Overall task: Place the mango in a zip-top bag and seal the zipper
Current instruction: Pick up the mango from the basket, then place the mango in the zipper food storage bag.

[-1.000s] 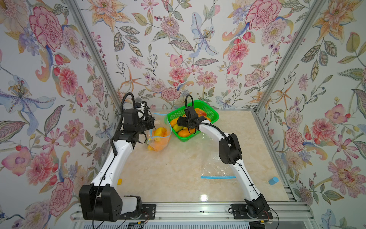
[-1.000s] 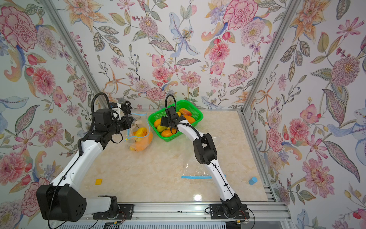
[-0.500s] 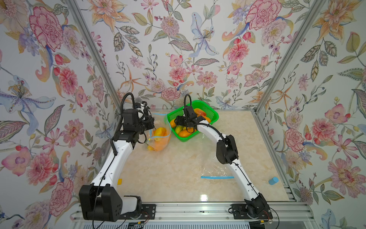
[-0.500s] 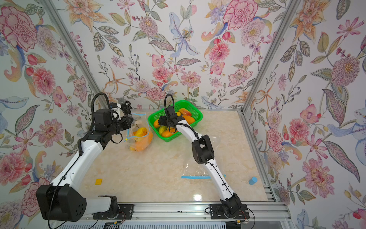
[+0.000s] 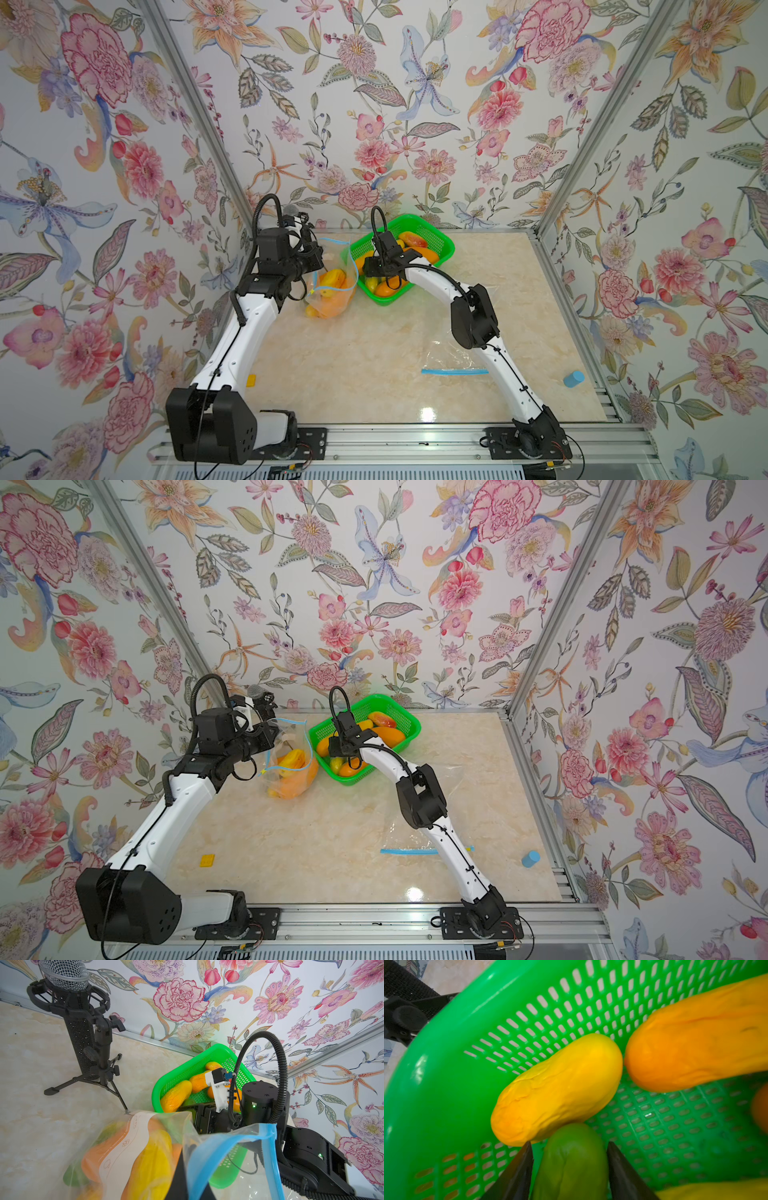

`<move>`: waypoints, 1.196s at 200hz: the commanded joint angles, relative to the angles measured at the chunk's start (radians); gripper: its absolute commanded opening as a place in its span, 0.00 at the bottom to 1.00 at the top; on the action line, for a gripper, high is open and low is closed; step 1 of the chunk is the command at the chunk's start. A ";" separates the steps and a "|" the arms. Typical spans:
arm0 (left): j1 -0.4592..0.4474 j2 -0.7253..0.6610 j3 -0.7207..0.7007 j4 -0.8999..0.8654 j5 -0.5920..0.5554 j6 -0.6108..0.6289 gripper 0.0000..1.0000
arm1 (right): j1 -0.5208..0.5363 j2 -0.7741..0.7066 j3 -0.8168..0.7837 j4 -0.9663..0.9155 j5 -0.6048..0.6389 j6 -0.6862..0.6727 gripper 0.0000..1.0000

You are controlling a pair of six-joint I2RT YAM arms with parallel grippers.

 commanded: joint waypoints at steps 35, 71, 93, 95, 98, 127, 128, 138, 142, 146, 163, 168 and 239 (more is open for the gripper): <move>0.009 -0.022 0.025 0.000 0.006 0.002 0.00 | 0.006 -0.062 0.071 -0.071 0.022 -0.038 0.26; 0.003 -0.031 0.030 0.015 0.035 -0.023 0.00 | -0.003 -0.231 0.037 0.010 0.037 -0.072 0.23; -0.005 -0.042 0.032 0.015 0.034 -0.030 0.00 | -0.005 -0.386 -0.118 0.196 -0.019 -0.080 0.23; -0.005 -0.044 0.032 0.013 0.033 -0.031 0.00 | -0.006 -0.403 -0.145 0.222 -0.029 -0.081 0.23; -0.006 -0.046 0.033 0.013 0.033 -0.031 0.00 | -0.006 -0.429 -0.177 0.263 -0.044 -0.082 0.23; -0.012 -0.060 0.045 0.007 0.017 -0.033 0.00 | 0.005 -0.732 -0.693 0.887 -0.167 -0.031 0.21; -0.011 -0.060 0.046 0.006 0.016 -0.032 0.00 | 0.006 -0.742 -0.713 0.914 -0.168 -0.030 0.21; -0.012 -0.058 0.053 0.004 0.018 -0.032 0.00 | 0.014 -0.821 -0.868 1.142 -0.192 -0.021 0.22; -0.013 -0.056 0.055 0.003 0.020 -0.032 0.00 | 0.017 -0.837 -0.900 1.189 -0.199 -0.020 0.23; -0.014 -0.054 0.058 0.002 0.022 -0.032 0.00 | 0.025 -0.856 -0.933 1.243 -0.207 -0.021 0.23; -0.016 -0.049 0.064 0.004 0.033 -0.036 0.00 | 0.063 -0.882 -0.992 1.350 -0.272 -0.066 0.24; -0.016 -0.049 0.065 0.005 0.033 -0.039 0.00 | 0.076 -0.880 -1.000 1.364 -0.283 -0.085 0.24; -0.018 -0.069 0.056 0.016 0.055 -0.052 0.00 | 0.145 -0.715 -0.938 1.410 -0.389 -0.167 0.30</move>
